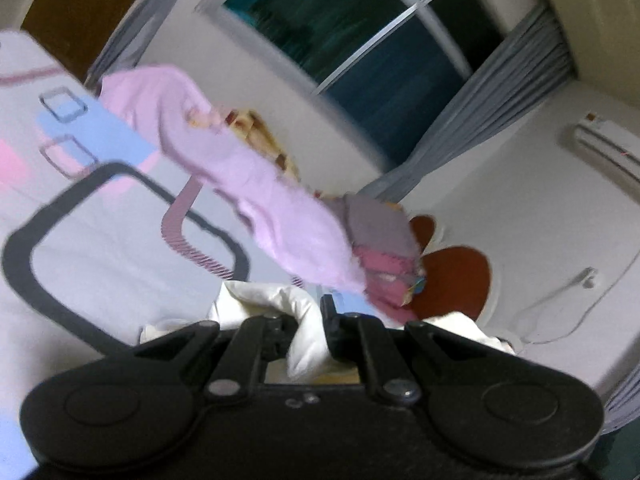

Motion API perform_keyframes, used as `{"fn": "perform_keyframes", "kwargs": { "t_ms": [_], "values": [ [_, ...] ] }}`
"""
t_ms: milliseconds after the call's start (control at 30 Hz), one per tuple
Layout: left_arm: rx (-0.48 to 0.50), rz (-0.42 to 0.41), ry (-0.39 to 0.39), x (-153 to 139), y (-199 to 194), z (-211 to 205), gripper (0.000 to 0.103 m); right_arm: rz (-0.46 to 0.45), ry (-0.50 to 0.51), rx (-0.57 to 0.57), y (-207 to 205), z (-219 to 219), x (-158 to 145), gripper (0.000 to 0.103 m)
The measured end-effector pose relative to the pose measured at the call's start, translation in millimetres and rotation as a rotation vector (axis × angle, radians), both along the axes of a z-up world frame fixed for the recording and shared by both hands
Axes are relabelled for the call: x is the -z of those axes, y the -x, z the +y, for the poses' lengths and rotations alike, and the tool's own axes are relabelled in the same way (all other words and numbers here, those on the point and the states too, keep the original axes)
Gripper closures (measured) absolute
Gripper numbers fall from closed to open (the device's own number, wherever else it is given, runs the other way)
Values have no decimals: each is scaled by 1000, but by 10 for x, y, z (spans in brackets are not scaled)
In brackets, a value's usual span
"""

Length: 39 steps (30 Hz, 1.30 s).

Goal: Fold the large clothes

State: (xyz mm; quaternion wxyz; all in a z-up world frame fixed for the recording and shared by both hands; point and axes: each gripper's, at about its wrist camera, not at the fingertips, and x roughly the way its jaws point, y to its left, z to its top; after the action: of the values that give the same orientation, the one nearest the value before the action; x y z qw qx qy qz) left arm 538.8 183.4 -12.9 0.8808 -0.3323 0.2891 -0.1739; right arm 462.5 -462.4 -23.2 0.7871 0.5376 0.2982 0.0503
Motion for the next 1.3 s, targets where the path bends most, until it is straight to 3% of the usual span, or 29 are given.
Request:
{"fn": "perform_keyframes", "kwargs": {
  "t_ms": [100,133,167,233,267,300,333,400,500,600,633,667,733,767,833,933,1000,1167,1233,1300],
  "values": [
    [-6,78,10,291,-322,59,85,52,-42,7,-255,-77,348,89],
    [-19,102,21,344,-426,106,82,56,-57,13,-309,-112,442,80],
    [-47,135,35,413,-510,173,77,50,-68,29,-336,-162,513,55],
    [-117,139,63,458,-536,343,44,32,-9,92,-305,-237,500,23],
    [-176,124,41,432,-504,426,8,17,31,119,-278,-282,467,17],
    [-234,108,11,407,-483,520,4,-6,38,131,-242,-340,453,16],
    [-227,97,14,403,-485,596,4,-10,49,134,-220,-383,445,16],
    [-165,101,0,403,-510,649,13,11,183,63,-247,-340,368,16],
    [6,155,-110,464,-659,491,14,48,344,-61,-388,-159,362,17],
    [95,199,-225,556,-796,296,14,83,430,-133,-554,5,464,17],
    [115,213,-238,597,-846,253,15,90,444,-154,-612,55,508,21],
    [143,234,-232,653,-895,217,24,97,457,-179,-673,135,557,52],
    [202,253,-200,759,-985,158,68,112,472,-221,-742,200,633,88],
    [229,247,-183,779,-999,141,97,94,485,-230,-733,230,628,95],
    [218,183,-196,699,-968,117,99,44,515,-199,-664,221,542,99],
    [173,83,-141,570,-908,206,99,-47,495,-112,-512,104,361,100],
    [171,52,-156,579,-939,173,99,-36,543,-112,-538,124,371,100],
    [154,173,-228,917,-1123,-28,98,179,601,-155,-760,259,920,99],
    [150,212,-241,1116,-1118,-57,94,167,588,-123,-714,257,1045,100],
    [126,213,-180,1196,-1079,26,93,155,575,-108,-680,245,1077,100]
  ]
}}
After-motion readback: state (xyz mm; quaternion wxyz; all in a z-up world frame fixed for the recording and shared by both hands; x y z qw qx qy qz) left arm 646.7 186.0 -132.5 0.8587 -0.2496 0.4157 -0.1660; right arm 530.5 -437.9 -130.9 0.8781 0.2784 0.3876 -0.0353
